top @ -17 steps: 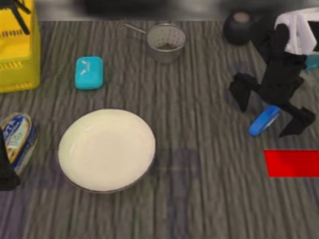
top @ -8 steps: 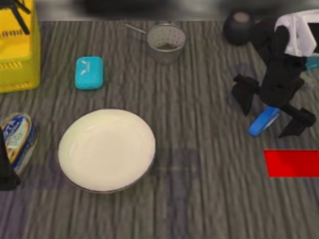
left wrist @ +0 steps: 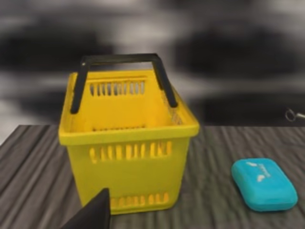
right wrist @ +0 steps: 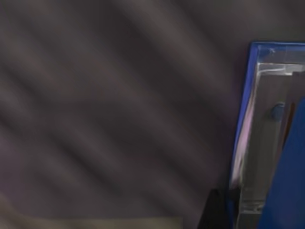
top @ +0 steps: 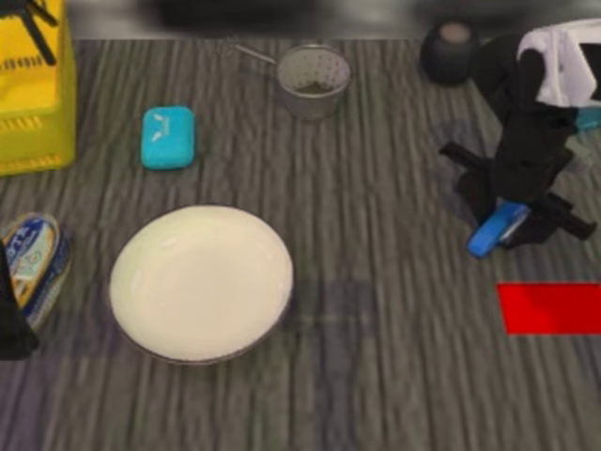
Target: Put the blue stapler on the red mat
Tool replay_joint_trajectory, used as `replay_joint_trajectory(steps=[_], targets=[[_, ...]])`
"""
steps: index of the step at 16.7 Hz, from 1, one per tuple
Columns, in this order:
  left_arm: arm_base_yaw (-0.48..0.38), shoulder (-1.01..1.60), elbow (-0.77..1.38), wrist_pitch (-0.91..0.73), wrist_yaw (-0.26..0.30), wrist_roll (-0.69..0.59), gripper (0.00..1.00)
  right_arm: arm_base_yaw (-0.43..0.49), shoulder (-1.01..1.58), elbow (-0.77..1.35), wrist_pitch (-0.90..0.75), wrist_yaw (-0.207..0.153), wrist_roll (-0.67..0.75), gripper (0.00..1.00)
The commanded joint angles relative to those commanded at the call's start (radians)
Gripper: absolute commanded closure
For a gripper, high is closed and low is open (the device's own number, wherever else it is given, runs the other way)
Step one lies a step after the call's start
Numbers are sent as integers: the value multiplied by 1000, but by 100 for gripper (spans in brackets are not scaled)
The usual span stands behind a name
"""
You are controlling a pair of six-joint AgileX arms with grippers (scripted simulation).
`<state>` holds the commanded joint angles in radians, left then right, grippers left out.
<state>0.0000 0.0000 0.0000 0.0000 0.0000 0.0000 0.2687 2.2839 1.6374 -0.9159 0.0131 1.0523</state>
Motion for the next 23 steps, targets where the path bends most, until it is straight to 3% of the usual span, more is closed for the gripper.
replay_joint_trajectory(steps=[2,12,19,23], targets=[[0,0,0,0,0,0,0,0,0,0,0,0,0,100],[0,0,0,0,0,0,0,-1,-19,14,-30,8,-7,100],[0,0,0,0,0,0,0,7,-90,211,-314,7,-4,100],[0,0,0,0,0,0,0,9,-112,248,-358,7,-7,100]])
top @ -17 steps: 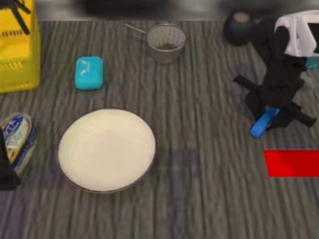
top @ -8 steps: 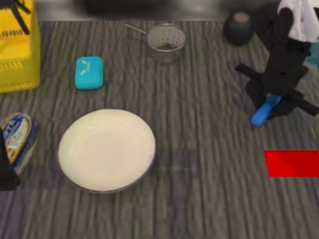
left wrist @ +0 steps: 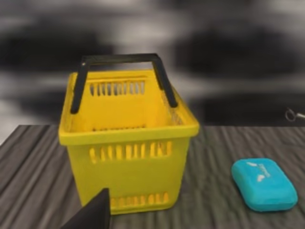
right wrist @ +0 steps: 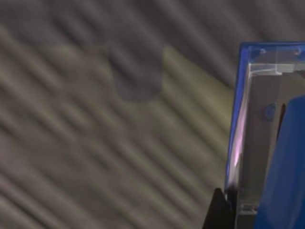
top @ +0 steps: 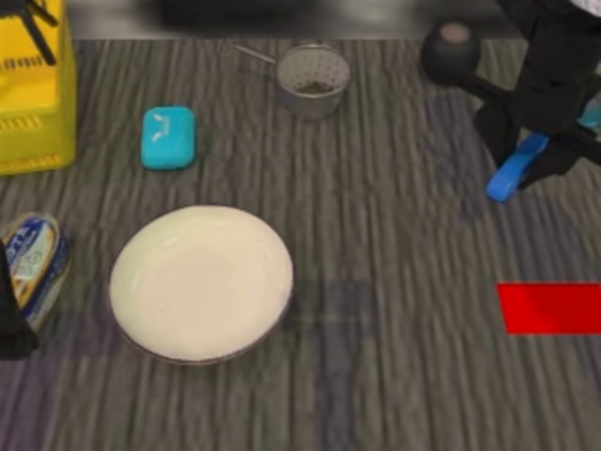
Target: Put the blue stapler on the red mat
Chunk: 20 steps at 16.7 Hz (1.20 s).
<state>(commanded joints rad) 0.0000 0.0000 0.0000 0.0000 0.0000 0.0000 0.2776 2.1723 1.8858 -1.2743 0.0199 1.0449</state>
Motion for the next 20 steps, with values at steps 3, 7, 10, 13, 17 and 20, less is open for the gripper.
replay_joint_trajectory(steps=[3,7,10,13,17,20], targets=[[0,0,0,0,0,0,0,-6,2,-3,3,0,4,100],[0,0,0,0,0,0,0,-12,-54,-77,17,-3,116,100],[0,0,0,0,0,0,0,-24,-140,-195,39,-6,305,100],[0,0,0,0,0,0,0,-37,-237,-329,63,-10,529,100],[0,0,0,0,0,0,0,-49,-348,-470,95,-15,724,100],[0,0,0,0,0,0,0,-52,-376,-501,105,-16,758,100]])
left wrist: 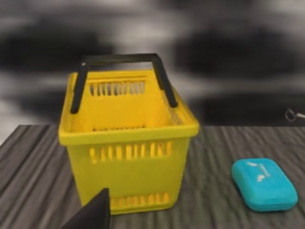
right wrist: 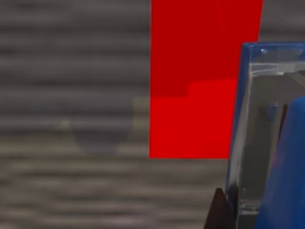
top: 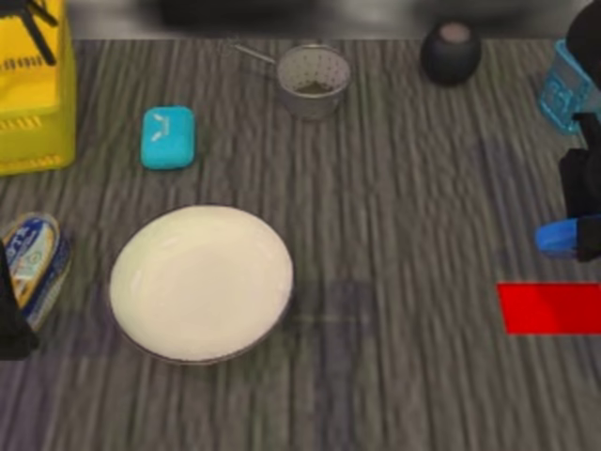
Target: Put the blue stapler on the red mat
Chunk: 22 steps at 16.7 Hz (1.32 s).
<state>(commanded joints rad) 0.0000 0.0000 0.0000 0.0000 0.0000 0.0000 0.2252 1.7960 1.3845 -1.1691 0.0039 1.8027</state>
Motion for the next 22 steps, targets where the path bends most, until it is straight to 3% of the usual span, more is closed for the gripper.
replay_joint_trajectory(steps=[6,14,19,22], targets=[[0,0,0,0,0,0,0,5,17,-27,37,0,-2,100],[0,0,0,0,0,0,0,-2,127,-238,369,1,-1,100],[0,0,0,0,0,0,0,-3,133,-249,382,1,0,100],[0,0,0,0,0,0,0,-3,133,-249,382,1,0,77]])
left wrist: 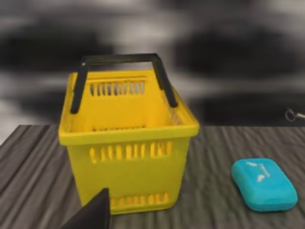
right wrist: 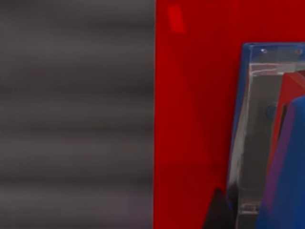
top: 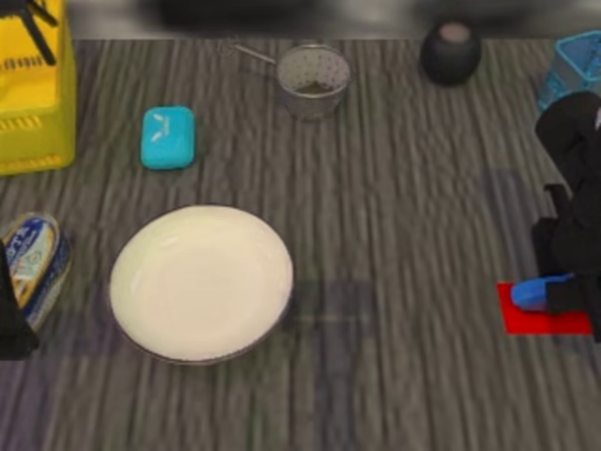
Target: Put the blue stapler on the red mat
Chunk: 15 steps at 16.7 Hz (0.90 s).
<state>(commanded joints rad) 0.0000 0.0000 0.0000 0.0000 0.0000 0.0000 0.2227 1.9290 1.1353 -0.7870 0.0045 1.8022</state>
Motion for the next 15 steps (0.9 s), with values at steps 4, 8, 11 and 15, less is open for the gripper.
replay_joint_trajectory(steps=[4,8,11,15], targets=[[0,0,0,0,0,0,0,0,0,0,0,0,0,47],[0,0,0,0,0,0,0,0,0,0,0,0,0,17],[0,0,0,0,0,0,0,0,0,0,0,0,0,0],[0,0,0,0,0,0,0,0,0,0,0,0,0,0]])
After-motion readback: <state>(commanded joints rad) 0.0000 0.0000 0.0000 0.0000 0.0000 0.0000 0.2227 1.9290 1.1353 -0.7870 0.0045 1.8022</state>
